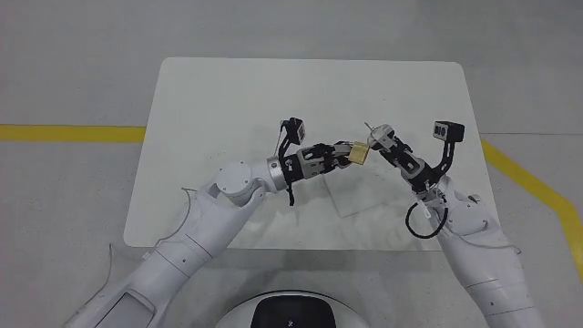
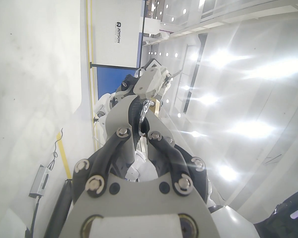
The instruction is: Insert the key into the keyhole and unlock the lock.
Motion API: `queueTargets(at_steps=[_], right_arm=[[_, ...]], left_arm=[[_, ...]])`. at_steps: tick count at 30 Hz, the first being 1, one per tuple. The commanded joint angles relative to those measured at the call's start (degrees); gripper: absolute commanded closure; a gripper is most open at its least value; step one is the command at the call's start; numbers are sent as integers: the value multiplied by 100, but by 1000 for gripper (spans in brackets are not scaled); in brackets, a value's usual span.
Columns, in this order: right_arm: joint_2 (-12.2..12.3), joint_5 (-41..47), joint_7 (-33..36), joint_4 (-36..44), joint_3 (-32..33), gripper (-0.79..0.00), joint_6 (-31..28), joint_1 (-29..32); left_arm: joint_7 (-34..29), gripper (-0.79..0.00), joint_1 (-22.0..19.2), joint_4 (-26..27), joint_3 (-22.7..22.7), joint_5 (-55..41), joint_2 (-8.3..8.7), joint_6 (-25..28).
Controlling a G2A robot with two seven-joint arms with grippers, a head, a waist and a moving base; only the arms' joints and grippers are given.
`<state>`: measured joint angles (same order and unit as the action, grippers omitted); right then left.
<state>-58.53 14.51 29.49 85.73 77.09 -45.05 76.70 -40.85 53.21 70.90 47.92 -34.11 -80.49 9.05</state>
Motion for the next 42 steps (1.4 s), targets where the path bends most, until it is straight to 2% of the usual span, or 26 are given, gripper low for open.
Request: queueTargets(at_steps=[1,9,13,16,20,24,30,33,42], right_arm=[[-1,35,90,107,-21,0,32,19],[9,-19,366,682,-24,0,71,205],[8,-136,207,827,82,0,122,276],[2,-187,-75,857,231,0,98,364],[-5,-496,-432,899,435,0,104,468],[-22,-731,-773,904,578,0,211,509],[-39,-1074,-1063,964,741,0,354,574],[-40,-1077,-1061,968,772,0,364,577],[-40,-1077,-1061,968,772,0,364,577]], left_arm=[[1,0,-34,-41,20,16,-10,9],[130,0,-148,-235,91,118,-51,-4],[139,0,-110,-289,254,-530,-90,-204],[143,0,-94,-386,446,-1374,-128,-659],[79,0,-130,-512,598,-2392,-179,-1574],[-68,0,-239,-598,612,-2673,-205,-2113],[-203,0,-460,-683,540,-2772,-257,-2555],[-18,0,-552,-696,545,-2796,-284,-2605],[-18,0,-552,-696,545,-2796,-284,-2605]])
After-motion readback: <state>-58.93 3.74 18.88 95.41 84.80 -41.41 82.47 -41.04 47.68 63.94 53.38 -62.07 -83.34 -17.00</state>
